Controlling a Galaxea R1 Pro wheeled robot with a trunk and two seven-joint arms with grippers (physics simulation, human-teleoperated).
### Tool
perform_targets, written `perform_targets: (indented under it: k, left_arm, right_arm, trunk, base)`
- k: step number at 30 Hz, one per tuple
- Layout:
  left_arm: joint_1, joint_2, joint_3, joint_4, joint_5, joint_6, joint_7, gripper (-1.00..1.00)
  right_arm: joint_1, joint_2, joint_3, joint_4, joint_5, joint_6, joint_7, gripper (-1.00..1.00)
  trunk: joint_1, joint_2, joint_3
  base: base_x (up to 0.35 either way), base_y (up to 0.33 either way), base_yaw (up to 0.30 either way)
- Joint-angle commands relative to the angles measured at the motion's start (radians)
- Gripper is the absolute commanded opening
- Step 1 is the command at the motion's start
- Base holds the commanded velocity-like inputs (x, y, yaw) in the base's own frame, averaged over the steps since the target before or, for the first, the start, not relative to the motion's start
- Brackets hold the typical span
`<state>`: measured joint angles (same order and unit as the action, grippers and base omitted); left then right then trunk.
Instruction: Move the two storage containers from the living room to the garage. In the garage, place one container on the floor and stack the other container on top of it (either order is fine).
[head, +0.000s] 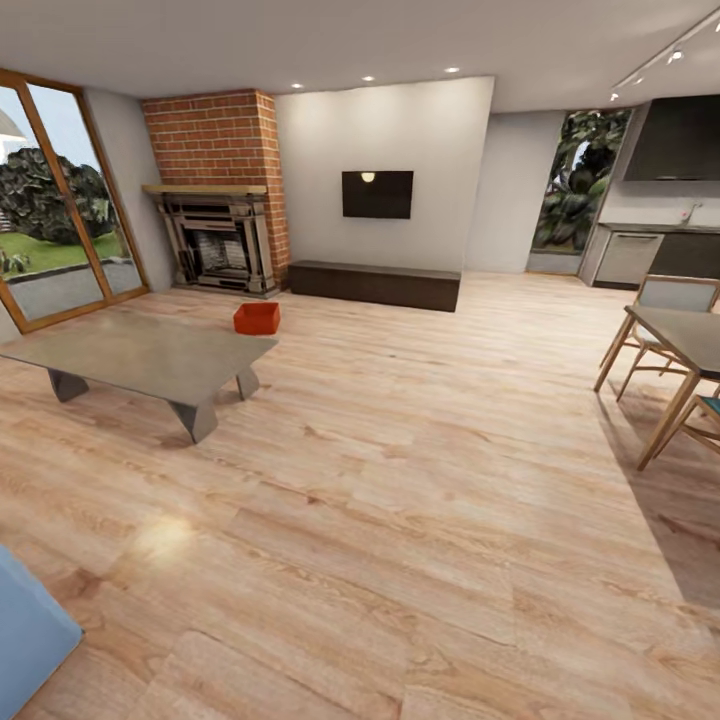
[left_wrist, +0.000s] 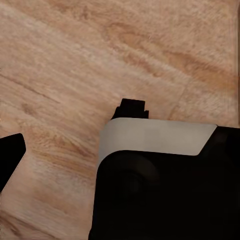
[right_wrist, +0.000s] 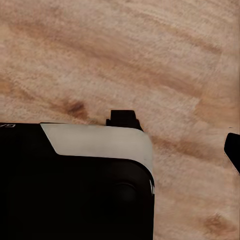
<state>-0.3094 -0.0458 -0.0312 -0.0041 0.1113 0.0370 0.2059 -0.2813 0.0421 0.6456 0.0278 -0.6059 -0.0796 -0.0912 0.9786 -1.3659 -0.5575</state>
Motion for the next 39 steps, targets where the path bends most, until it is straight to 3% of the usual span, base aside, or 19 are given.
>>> perform_targets:
  k: [1, 39]
  left_arm:
    - [-0.001, 0.0, -0.004, 0.0, 0.01, 0.003, 0.003, 1.0]
    - [-0.001, -0.001, -0.004, -0.002, 0.01, 0.001, 0.003, 1.0]
  right_arm:
    - [-0.001, 0.001, 0.008, 0.003, -0.008, -0.005, -0.001, 1.0]
    - [-0.001, 0.001, 0.008, 0.003, -0.008, -0.005, -0.001, 1.0]
  trunk:
    - [0.001, 0.0, -0.001]
    - [0.001, 0.0, -0.001]
  base:
    - [0.324, 0.0, 0.0]
    - [0.324, 0.0, 0.0]
